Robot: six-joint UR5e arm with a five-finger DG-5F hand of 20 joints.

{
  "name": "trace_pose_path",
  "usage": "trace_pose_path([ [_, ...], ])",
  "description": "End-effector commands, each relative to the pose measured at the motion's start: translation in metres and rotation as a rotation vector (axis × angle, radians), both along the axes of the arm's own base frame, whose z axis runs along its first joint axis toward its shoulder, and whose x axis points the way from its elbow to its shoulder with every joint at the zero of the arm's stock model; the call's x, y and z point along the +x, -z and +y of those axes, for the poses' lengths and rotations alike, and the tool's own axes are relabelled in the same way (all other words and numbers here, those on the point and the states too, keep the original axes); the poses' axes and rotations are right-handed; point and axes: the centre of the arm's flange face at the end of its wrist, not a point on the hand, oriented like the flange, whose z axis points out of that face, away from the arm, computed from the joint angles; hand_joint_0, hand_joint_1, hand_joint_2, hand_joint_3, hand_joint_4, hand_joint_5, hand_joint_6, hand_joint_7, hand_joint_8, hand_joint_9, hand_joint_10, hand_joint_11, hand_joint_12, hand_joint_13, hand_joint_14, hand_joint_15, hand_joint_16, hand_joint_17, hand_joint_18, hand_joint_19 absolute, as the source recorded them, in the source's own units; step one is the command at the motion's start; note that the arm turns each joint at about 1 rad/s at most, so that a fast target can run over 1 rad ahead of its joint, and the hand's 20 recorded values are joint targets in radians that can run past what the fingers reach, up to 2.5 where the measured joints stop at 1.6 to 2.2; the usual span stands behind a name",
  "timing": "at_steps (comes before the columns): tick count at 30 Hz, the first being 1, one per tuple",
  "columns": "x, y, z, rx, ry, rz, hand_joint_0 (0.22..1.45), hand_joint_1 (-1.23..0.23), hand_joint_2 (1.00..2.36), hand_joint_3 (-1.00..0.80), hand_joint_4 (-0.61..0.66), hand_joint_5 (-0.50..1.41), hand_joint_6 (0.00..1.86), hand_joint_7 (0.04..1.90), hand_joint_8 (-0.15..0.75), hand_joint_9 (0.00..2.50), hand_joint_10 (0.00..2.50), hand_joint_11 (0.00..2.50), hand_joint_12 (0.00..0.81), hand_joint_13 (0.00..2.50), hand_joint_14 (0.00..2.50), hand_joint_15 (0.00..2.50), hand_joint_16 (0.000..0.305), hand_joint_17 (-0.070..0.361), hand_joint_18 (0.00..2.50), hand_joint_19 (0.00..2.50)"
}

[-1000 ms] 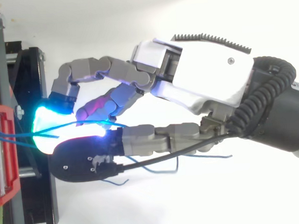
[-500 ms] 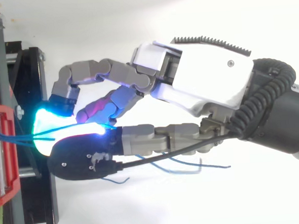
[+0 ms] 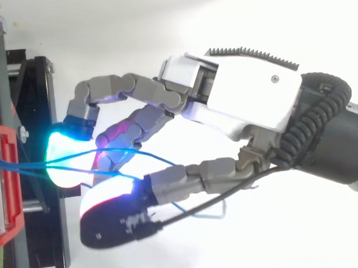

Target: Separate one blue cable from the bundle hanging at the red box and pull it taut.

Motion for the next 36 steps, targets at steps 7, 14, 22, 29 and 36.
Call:
trace_pose_path([
  [7, 0.0005, 0.0006, 0.0006, 0.002, 0.000, -0.010, 0.56, -0.59, 1.00, -0.50, 0.24, -0.11, 0.50, 1.24, 0.300, 1.03, 0.02, 0.82, 0.326, 0.78, 0.01, 0.37, 0.034, 0.077, 0.70, 0.44],
  [14, 0.0006, 0.0004, 0.0008, 0.001, -0.001, -0.011, 0.71, -0.59, 1.02, -0.18, 0.22, -0.10, 0.50, 1.24, 0.297, 1.08, 0.02, 0.82, 0.317, 0.79, 0.01, 0.38, 0.032, 0.072, 0.69, 0.46],
  [22, 0.0010, 0.0000, 0.0018, 0.001, 0.001, -0.015, 0.71, -0.67, 1.02, -0.14, 0.22, -0.10, 0.50, 1.22, 0.301, 1.08, 0.02, 0.83, 0.320, 0.80, 0.01, 0.38, 0.033, 0.073, 0.71, 0.46],
  [29, 0.0016, -0.0005, 0.0021, 0.001, -0.001, -0.020, 0.61, -0.57, 1.01, -0.42, 0.23, -0.11, 0.50, 1.21, 0.297, 1.06, 0.02, 0.82, 0.320, 0.79, 0.01, 0.38, 0.033, 0.074, 0.70, 0.46],
  [36, 0.0020, -0.0009, 0.0044, 0.001, -0.002, -0.024, 0.68, -0.55, 1.02, -0.23, 0.22, -0.10, 0.50, 1.21, 0.300, 1.08, 0.02, 0.82, 0.316, 0.79, 0.01, 0.38, 0.032, 0.072, 0.70, 0.46],
])
